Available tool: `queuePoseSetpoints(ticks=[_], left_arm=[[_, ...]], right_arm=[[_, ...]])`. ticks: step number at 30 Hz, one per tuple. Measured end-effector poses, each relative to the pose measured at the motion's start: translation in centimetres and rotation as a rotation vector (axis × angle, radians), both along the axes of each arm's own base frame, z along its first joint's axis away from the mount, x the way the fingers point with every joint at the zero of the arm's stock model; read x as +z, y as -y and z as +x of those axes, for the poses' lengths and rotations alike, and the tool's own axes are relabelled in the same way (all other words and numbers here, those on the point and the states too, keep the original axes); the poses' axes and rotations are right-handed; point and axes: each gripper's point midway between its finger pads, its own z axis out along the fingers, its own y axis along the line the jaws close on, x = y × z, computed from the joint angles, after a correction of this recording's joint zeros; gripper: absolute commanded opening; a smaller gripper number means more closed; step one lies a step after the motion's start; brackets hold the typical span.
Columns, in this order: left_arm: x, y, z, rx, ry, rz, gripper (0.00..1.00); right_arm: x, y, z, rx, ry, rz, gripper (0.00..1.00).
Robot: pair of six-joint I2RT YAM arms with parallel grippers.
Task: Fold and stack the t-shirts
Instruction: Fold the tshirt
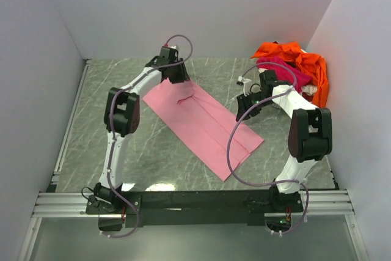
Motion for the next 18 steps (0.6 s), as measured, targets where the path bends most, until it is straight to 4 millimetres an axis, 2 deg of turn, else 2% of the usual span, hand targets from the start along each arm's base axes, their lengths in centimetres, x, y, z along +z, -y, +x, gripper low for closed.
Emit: queuePoseSetpoints(ticks=[2,4,5,6,8,10,12,13,15,18], left_arm=[[3.4,-1.1,-0.3,0.006,0.061,0.003,0.46],[7.6,-2.7,-1.3,0.023,0.133,0.004,0.46],[10.5,-3.6,-1.9,0.038,0.184,-0.007,0.45],[12.2,-4.4,-2.5,0.051,0.215,-0.015,0.45],[16.4,-6.9,-4.8,0.100,0.293,-0.048,0.44],[18.6,-9.9,-7.7,0.176,0.339,-0.095,0.42],[18.0,-12.7,-10.2,0.258,0.328,-0.129,0.41],[16.7,-14.1,-11.2,0.306,0.294,-0.139,0.41],[13.4,-16.2,-12.1,0.386,0.213,-0.146,0.41],[6.6,-18.0,-13.1,0.482,0.030,-0.138,0.41]], right_arm=[[-0.2,0.3,0.1,-0.004,0.004,-0.021,0.46],[-0.5,0.8,0.2,-0.012,0.005,-0.046,0.48],[-0.6,1.0,0.3,-0.016,0.005,-0.059,0.50],[-0.9,1.1,0.4,-0.020,0.003,-0.070,0.51],[-1.6,1.5,0.5,-0.026,-0.011,-0.092,0.51],[-2.4,1.8,0.5,-0.031,-0.031,-0.110,0.52],[-3.5,2.1,0.6,-0.037,-0.056,-0.130,0.52],[-3.8,2.1,0.6,-0.038,-0.066,-0.135,0.52],[-4.4,2.3,0.5,-0.044,-0.083,-0.148,0.52],[-4.9,2.5,0.5,-0.051,-0.100,-0.159,0.52]])
